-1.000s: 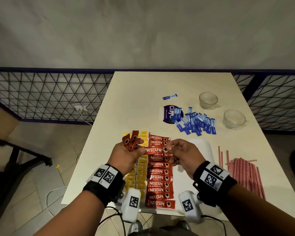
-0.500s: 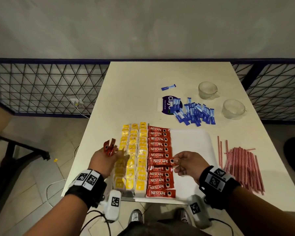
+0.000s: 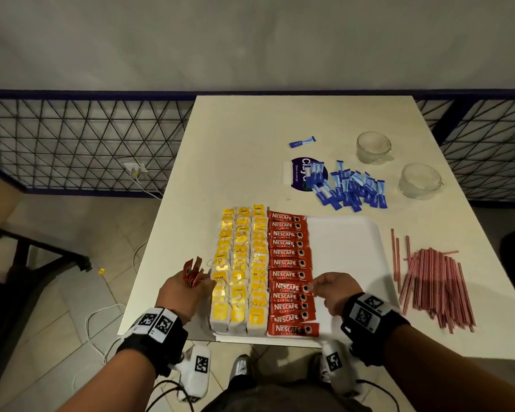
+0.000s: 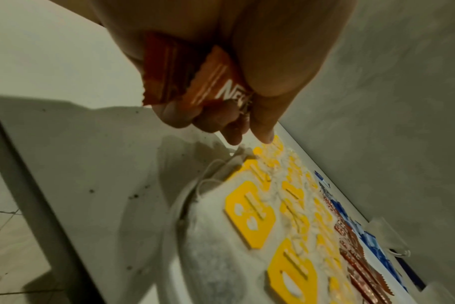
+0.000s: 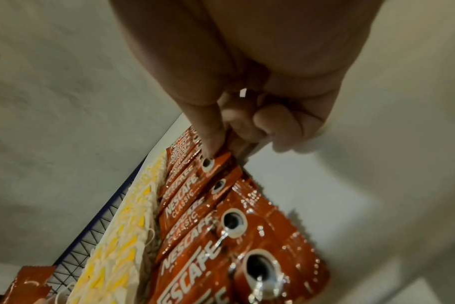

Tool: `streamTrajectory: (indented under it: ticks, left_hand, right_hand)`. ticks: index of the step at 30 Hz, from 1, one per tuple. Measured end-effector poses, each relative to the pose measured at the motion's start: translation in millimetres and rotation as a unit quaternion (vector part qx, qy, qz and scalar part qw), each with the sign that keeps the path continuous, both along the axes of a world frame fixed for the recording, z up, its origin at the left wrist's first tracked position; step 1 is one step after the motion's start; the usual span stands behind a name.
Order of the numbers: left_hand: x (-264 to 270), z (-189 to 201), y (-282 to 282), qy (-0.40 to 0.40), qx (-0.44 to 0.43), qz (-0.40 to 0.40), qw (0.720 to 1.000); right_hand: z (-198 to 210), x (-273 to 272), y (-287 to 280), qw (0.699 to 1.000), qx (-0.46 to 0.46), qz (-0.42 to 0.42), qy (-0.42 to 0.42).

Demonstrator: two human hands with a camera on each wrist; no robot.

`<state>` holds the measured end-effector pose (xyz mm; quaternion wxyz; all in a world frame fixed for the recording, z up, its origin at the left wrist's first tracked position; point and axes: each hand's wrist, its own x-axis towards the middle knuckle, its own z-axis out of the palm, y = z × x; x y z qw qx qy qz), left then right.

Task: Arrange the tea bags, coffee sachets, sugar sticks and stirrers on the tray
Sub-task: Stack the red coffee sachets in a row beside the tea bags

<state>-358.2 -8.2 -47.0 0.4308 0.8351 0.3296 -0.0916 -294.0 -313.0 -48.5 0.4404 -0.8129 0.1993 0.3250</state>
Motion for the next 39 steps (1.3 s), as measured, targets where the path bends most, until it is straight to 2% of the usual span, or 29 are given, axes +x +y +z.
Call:
streamTrajectory:
  ticks: [3,8,20,23,25,28,30,33,36,39]
  left_hand:
    - [-1,-3,1,0.01,0.002,-0.016,1.0]
    - [-2,-5,2,0.019,0.016,-0.035,0.999]
    - [-2,-3,1,0.024,0.006,-0.04,0.999]
    - [-3,10,-2,0.021,-0.051,-0.021,0.998]
    - [-3,29,-3,0.012,-0.112,-0.035,0.993]
    - [3,62,-13,-0.004,-0.198,-0.1,0.975]
    - [9,79,-26,-0.001,-0.262,-0.145,0.954]
    - [22,96,-52,0.015,-0.296,-0.235,0.926]
    - [32,103,-68,0.01,-0.324,-0.27,0.907]
    - [36,102,-70,-0.028,-0.347,-0.206,0.915]
  right_hand:
    - [0,2,3,0.999,-0.032,0.008,-0.01]
    - [7,4,8,0.99,-0.109,0.073,-0.044]
    - [7,4,8,0.991,-0.11,0.065,-0.05]
    - [10,6,7,0.986,-0.138,0.078,-0.056]
    - [20,9,8,0.982,-0.145,0.073,-0.098]
    - [50,14,18,0.978,-0.04,0.082,-0.187]
    - [74,16,33,0.966,0.049,0.152,-0.202]
    - [96,16,52,0.942,0.147,0.221,-0.205]
    - [104,17,54,0.932,0.2,0.181,-0.243]
    - [103,20,44,0.945,0.215,0.089,-0.229]
